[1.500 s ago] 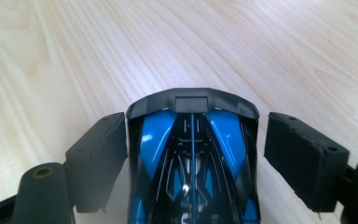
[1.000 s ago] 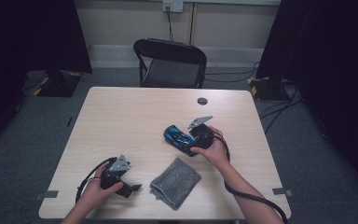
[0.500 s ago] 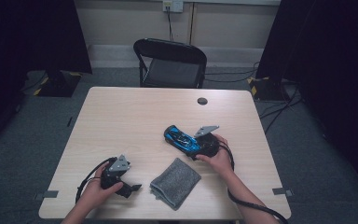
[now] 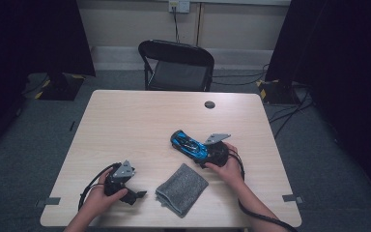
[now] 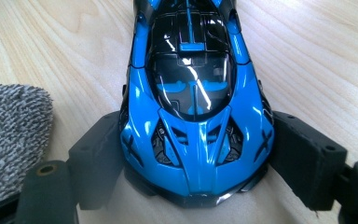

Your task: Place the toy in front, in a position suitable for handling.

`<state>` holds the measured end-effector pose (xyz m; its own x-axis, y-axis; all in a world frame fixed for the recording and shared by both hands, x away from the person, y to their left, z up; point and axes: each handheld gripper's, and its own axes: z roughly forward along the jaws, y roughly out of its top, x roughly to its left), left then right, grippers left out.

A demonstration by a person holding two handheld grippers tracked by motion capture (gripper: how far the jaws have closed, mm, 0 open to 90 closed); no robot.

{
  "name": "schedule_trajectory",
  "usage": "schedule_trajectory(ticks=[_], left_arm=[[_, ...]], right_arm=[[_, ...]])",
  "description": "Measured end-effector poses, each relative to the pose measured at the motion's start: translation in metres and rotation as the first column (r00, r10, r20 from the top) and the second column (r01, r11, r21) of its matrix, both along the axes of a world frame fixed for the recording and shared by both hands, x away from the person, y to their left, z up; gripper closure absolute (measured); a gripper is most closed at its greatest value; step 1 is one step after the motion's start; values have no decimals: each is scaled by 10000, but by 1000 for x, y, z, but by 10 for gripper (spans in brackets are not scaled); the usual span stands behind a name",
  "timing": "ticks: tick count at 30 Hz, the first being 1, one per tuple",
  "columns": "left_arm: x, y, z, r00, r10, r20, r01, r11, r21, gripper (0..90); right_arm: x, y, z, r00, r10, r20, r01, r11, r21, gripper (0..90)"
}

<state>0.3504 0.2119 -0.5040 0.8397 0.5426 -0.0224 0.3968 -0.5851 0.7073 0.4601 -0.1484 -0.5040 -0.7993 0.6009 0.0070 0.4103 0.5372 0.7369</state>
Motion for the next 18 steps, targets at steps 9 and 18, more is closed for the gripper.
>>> schedule_trajectory(ticks=[9, 18], left_arm=[[-1, 0, 1, 9999, 152, -61, -152, 9999, 31, 0], [0, -1, 12, 9965, 535, -646, -515, 9982, 318, 176]], right_arm=[[0, 0, 0, 10000, 29, 6, -29, 10000, 13, 235], [0, 0, 0, 10000, 34, -9, -34, 10000, 30, 235]])
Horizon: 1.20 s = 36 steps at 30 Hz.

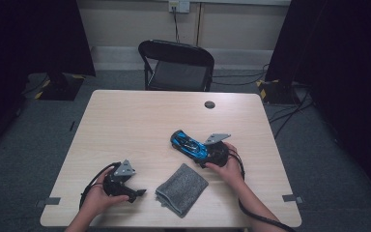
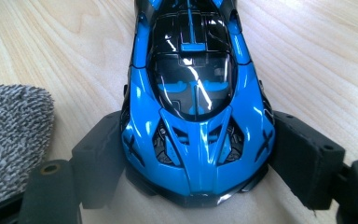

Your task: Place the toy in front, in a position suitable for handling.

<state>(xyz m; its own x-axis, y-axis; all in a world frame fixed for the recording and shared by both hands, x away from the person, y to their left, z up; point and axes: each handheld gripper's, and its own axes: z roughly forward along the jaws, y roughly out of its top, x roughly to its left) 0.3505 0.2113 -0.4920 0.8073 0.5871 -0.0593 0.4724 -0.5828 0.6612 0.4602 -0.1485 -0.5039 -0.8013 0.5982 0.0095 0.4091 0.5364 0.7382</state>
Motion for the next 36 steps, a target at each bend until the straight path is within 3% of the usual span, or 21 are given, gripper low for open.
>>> schedule_trajectory(ticks=[2, 6, 13, 15, 23, 36], left_arm=[[3, 1, 5, 9985, 258, -489, -259, 9997, -19, 182], [5, -4, 19, 9990, 405, -189, -402, 9991, 129, 196], [13, -40, 43, 10000, 55, 35, -52, 9975, -699, 194], [15, -52, 45, 9999, -55, 129, 64, 9970, -768, 194], [13, -89, 43, 9980, -625, 17, 624, 9942, -880, 196], [4, -129, 38, 9911, -1334, -10, 1328, 9872, -880, 189]], right_arm=[[0, 0, 0, 10000, 2, 7, -2, 10000, -3, 235], [0, 0, 0, 10000, 0, 14, 0, 10000, -2, 235], [0, 0, 0, 10000, 4, 12, -4, 10000, -1, 235], [0, 0, 0, 10000, 3, 21, -3, 10000, -1, 235], [0, 0, 0, 10000, -11, 18, 11, 10000, 5, 235], [0, 0, 0, 10000, -9, 6, 9, 10000, 0, 236]])
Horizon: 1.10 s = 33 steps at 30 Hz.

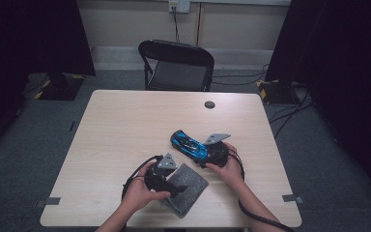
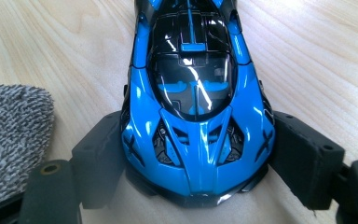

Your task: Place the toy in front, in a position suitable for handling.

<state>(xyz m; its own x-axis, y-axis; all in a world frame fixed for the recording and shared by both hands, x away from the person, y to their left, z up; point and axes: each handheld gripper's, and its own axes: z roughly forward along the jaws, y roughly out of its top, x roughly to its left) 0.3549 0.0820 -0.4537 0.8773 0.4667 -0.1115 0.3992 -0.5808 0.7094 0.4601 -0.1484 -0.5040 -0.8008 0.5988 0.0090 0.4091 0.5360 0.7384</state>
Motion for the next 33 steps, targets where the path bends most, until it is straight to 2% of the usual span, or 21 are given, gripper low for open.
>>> schedule_trajectory(ticks=[7, 12, 17, 20, 23, 26, 29, 31, 33], left_arm=[[1, -18, -10, 9999, 102, -60, -102, 9999, 21, 210], [-2, -24, -17, 9997, 216, 64, -218, 9992, 323, 276], [-4, -22, -20, 9990, 413, 147, -419, 9978, 504, 322], [-7, -19, -19, 9983, 559, 133, -565, 9973, 468, 329], [-12, -18, -18, 9980, 611, 186, -622, 9961, 630, 330], [-12, -19, -25, 9982, 603, -60, -598, 9957, 714, 319], [-13, -19, -31, 9988, 488, 72, -491, 9966, 661, 288], [-16, -21, -34, 9982, 393, 443, -424, 9966, 712, 273], [-18, -21, -36, 9973, 414, 609, -454, 9968, 660, 273]], right_arm=[[0, 0, 0, 10000, 7, 24, -7, 10000, -15, 239], [0, 0, 0, 10000, 12, 27, -12, 10000, -15, 239], [0, 0, 0, 10000, 10, 27, -10, 10000, -15, 239], [0, 0, 0, 10000, 10, 29, -10, 10000, -17, 240], [0, 0, 0, 10000, 3, 33, -3, 10000, -14, 240], [0, 0, 0, 10000, -1, 37, 1, 10000, -15, 240], [-1, 0, 0, 10000, -39, 30, 39, 10000, -19, 240], [-1, 0, 0, 10000, -43, 16, 43, 10000, -12, 240], [-1, 0, 0, 10000, -38, 14, 38, 10000, -14, 240]])
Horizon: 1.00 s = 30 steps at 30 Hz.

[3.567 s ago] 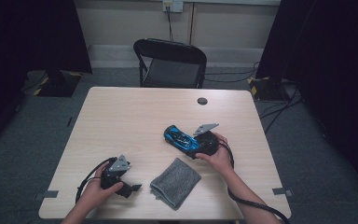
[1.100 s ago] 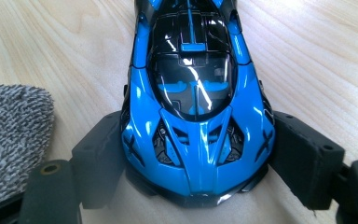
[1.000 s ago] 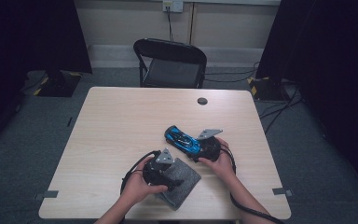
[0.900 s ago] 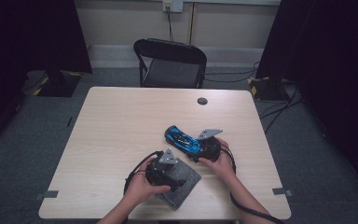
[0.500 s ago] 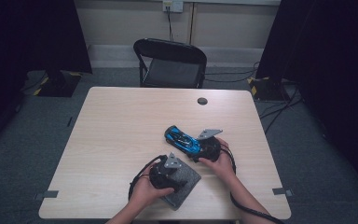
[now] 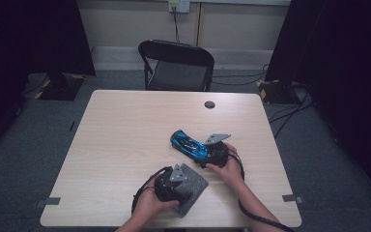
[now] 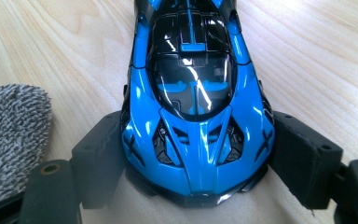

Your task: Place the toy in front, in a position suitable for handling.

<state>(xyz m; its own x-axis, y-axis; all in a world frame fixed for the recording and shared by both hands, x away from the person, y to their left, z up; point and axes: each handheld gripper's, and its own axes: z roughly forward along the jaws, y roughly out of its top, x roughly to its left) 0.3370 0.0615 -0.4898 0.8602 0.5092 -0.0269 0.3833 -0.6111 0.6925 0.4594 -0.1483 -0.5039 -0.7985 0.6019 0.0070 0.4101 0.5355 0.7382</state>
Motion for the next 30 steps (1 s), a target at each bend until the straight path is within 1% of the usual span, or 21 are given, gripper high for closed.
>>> schedule_trajectory(ticks=[1, 4, 9, 14, 15, 16, 18, 20, 21, 22, 24, 26, 28, 30], left_arm=[[0, 0, 0, 10000, -49, 74, 48, 10000, 76, 273], [-3, 0, -2, 9996, 65, 265, -66, 10000, 17, 282], [-4, 0, -1, 9989, 361, 303, -363, 9993, 61, 326], [-2, 4, 0, 9980, 467, 425, -471, 9989, 72, 444], [-2, 4, -1, 9979, 505, 411, -506, 9987, 19, 475], [-2, 5, 0, 9979, 502, 411, -505, 9987, 67, 495], [-1, 5, 0, 9978, 524, 412, -530, 9985, 127, 517], [-1, 4, 0, 9973, 607, 413, -611, 9981, 91, 538], [-1, 5, 1, 9975, 557, 443, -565, 9983, 168, 549], [-1, 5, 1, 9973, 550, 484, -558, 9983, 157, 561], [-1, 6, 1, 9971, 486, 590, -503, 9984, 276, 605], [-2, 5, 1, 9961, 558, 686, -572, 9982, 179, 633], [-3, 5, 1, 9962, 437, 749, -459, 9985, 285, 646], [-3, 6, 0, 9960, 434, 779, -451, 9988, 202, 660]], right_arm=[[0, 0, 0, 10000, 0, -1, 0, 10000, 0, 239], [0, 0, 0, 10000, 0, -1, 0, 10000, 0, 240], [0, 0, 0, 10000, 2, -4, -2, 10000, -1, 239], [0, 0, 0, 10000, -1, -4, 1, 10000, 1, 239], [0, 0, 0, 10000, -4, -5, 4, 10000, 3, 239], [0, 0, 0, 10000, 1, -6, -1, 10000, 3, 239], [0, 0, 0, 10000, 0, -6, 0, 10000, 3, 239], [0, 0, 0, 10000, -1, -3, 1, 10000, 1, 239], [0, 0, 0, 10000, -2, 0, 2, 10000, 2, 239], [0, 0, 0, 10000, -1, 0, 1, 10000, 0, 240], [0, 0, 0, 10000, -1, 2, 1, 10000, 0, 239], [0, 0, 0, 10000, -5, 2, 5, 10000, 0, 239], [0, 0, 0, 10000, -2, 3, 2, 10000, -1, 239], [0, 0, 0, 10000, -1, -3, 1, 10000, 2, 239]])
